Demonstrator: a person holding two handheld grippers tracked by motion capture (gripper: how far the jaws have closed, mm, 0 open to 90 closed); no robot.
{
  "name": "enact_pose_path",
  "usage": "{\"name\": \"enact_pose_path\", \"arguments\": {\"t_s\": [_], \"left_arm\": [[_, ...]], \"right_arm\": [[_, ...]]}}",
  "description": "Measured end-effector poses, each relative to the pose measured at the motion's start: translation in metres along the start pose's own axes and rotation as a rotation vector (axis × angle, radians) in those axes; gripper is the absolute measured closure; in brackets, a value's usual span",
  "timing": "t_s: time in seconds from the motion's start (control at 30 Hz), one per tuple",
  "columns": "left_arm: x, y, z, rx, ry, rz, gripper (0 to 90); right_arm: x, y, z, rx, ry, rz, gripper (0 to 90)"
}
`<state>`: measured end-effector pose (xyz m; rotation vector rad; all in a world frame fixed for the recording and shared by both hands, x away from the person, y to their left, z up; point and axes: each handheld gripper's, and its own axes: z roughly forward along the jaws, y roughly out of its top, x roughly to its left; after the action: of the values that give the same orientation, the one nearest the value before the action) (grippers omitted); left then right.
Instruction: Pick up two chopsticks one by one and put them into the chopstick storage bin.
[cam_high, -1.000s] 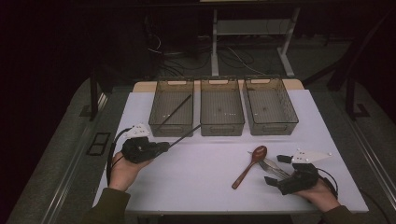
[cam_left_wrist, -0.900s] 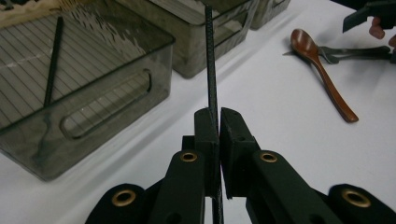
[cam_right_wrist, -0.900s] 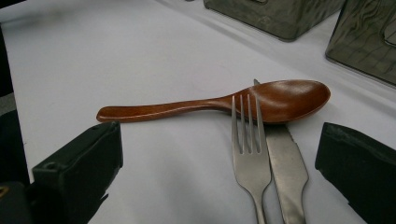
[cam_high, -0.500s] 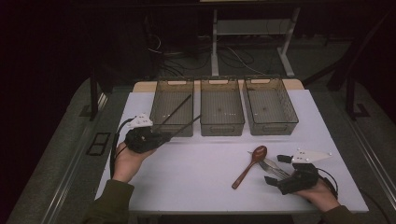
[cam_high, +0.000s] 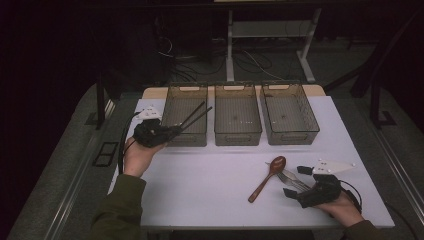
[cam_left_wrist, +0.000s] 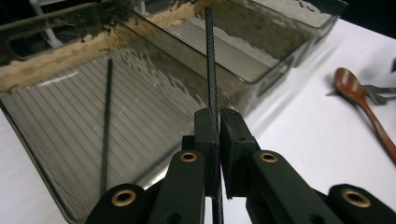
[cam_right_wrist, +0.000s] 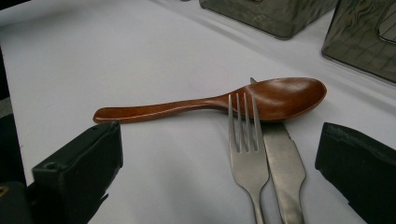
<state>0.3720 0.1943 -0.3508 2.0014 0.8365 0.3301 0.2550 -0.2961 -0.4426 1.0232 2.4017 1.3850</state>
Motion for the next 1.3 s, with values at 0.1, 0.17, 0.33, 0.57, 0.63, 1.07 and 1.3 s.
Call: {"name": "enact_pose_path", "arguments": {"t_s": [0.1, 0.17, 0.33, 0.57, 0.63, 1.07, 1.3], "left_arm": [[0.007, 0.006, 0.004, -0.004, 0.011, -0.008, 85.3], [0.011, 0.01, 0.007, -0.001, 0.021, -0.017, 85.3], [0.023, 0.021, 0.013, -0.002, 0.062, -0.034, 85.3], [0.037, 0.037, 0.021, 0.0, 0.101, -0.061, 85.3], [0.04, 0.041, 0.025, 0.015, 0.113, -0.056, 85.3], [0.059, 0.044, 0.06, 0.119, 0.175, -0.108, 85.3], [0.065, 0.039, 0.076, 0.175, 0.196, -0.145, 85.3]], "right_arm": [[0.0, 0.0, 0.0, 0.001, -0.001, 0.002, 0.2], [0.0, 0.0, -0.001, 0.0, -0.003, 0.006, 0.2], [0.0, 0.0, -0.001, 0.002, -0.003, 0.005, 0.2], [0.0, 0.0, -0.001, 0.001, -0.002, 0.002, 0.2], [0.0, 0.0, -0.001, 0.002, -0.003, 0.002, 0.2], [0.0, 0.0, -0.002, -0.003, 0.002, 0.004, 0.2], [0.0, 0.0, -0.002, -0.003, 0.003, 0.005, 0.2]]}}
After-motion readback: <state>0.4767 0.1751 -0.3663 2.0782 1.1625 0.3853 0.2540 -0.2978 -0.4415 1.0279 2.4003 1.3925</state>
